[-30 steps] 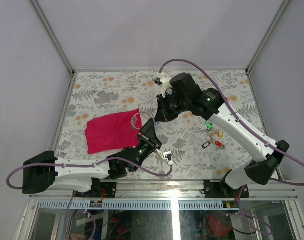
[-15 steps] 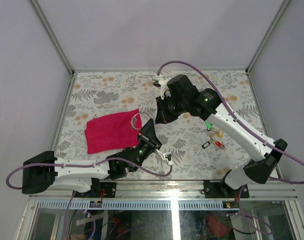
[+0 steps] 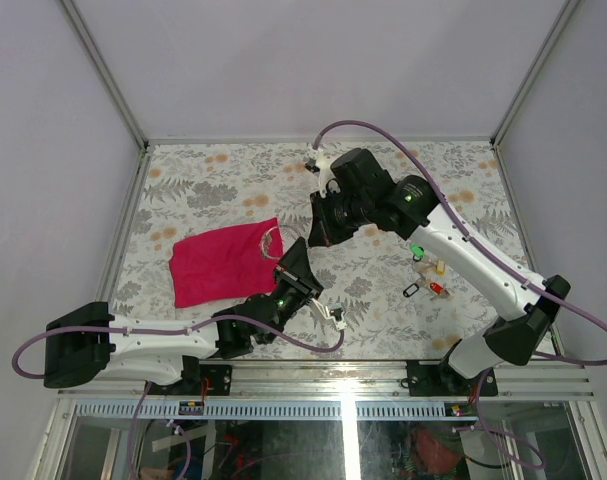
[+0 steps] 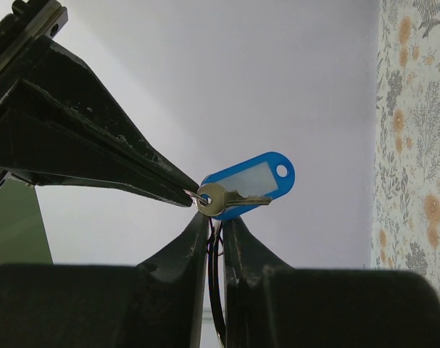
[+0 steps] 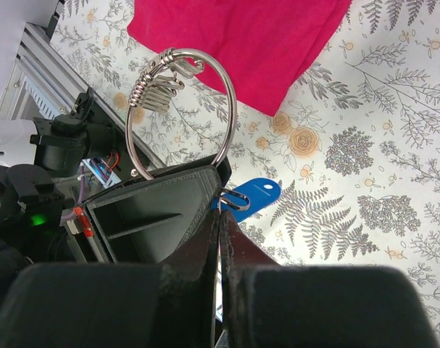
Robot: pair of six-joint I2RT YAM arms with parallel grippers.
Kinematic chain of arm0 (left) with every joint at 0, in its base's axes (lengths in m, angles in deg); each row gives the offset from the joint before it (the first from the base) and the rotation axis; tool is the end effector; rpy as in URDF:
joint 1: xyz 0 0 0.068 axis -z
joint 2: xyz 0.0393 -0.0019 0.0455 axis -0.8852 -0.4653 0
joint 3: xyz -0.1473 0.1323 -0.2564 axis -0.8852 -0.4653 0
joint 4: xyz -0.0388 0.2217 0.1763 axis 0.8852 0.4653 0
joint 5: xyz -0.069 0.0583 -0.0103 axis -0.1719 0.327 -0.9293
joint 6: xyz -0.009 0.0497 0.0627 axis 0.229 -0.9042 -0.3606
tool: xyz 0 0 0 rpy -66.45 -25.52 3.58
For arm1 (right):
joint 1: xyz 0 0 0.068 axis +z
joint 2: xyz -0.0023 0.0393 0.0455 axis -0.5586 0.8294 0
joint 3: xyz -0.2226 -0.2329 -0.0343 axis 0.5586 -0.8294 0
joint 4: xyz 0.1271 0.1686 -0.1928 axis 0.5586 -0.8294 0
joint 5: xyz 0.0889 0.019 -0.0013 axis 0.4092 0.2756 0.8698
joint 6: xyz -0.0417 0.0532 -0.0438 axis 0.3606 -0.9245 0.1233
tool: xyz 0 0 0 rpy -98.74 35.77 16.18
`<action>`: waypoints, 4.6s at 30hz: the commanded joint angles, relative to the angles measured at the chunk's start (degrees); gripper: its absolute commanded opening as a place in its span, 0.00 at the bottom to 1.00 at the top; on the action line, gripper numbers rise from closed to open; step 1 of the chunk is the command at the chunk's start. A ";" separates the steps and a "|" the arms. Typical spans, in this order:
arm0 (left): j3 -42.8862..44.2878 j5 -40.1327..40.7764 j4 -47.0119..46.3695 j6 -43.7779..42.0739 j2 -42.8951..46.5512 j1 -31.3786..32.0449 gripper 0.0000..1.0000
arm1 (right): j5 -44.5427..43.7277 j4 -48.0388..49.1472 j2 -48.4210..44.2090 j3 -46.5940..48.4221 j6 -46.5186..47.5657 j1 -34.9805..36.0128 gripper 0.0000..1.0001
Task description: Put the keys on the keyring
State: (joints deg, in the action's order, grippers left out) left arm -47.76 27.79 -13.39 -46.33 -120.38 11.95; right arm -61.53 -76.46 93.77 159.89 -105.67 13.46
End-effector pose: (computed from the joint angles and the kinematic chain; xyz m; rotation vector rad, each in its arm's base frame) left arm 0.1155 -0.2431 0.2828 1.4795 0.6077 0.9350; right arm 0.2394 0.2855 0.4435 -0.6456 2.3273 0.8916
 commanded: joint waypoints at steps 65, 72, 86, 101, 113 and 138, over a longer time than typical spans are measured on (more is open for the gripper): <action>0.15 0.36 -3.47 2.24 2.90 0.27 0.00 | -5.28 1.51 -5.20 -2.48 1.66 0.66 0.09; 0.24 0.15 -3.20 3.78 3.86 0.31 0.00 | -9.32 6.00 -11.06 -6.30 2.30 0.65 0.27; 3.95 -4.60 7.99 17.67 11.57 0.33 0.00 | -14.03 25.79 -26.26 -22.69 9.28 0.64 0.36; 15.01 -25.52 23.53 47.60 26.79 -0.23 0.00 | -9.66 61.27 -44.33 -47.87 16.30 0.65 0.45; 19.12 -38.23 22.15 70.10 28.92 -4.71 0.00 | 3.82 78.61 -48.60 -57.49 21.04 0.65 0.46; 13.46 -75.31 1.48 103.98 24.86 -30.12 0.00 | 12.91 89.27 -41.44 -57.24 21.29 0.65 0.53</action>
State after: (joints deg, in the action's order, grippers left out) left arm -35.27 -43.79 -7.12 55.50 -96.14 -17.82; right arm -48.90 7.34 51.90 100.75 -84.63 14.13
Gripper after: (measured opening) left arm 0.105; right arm 0.526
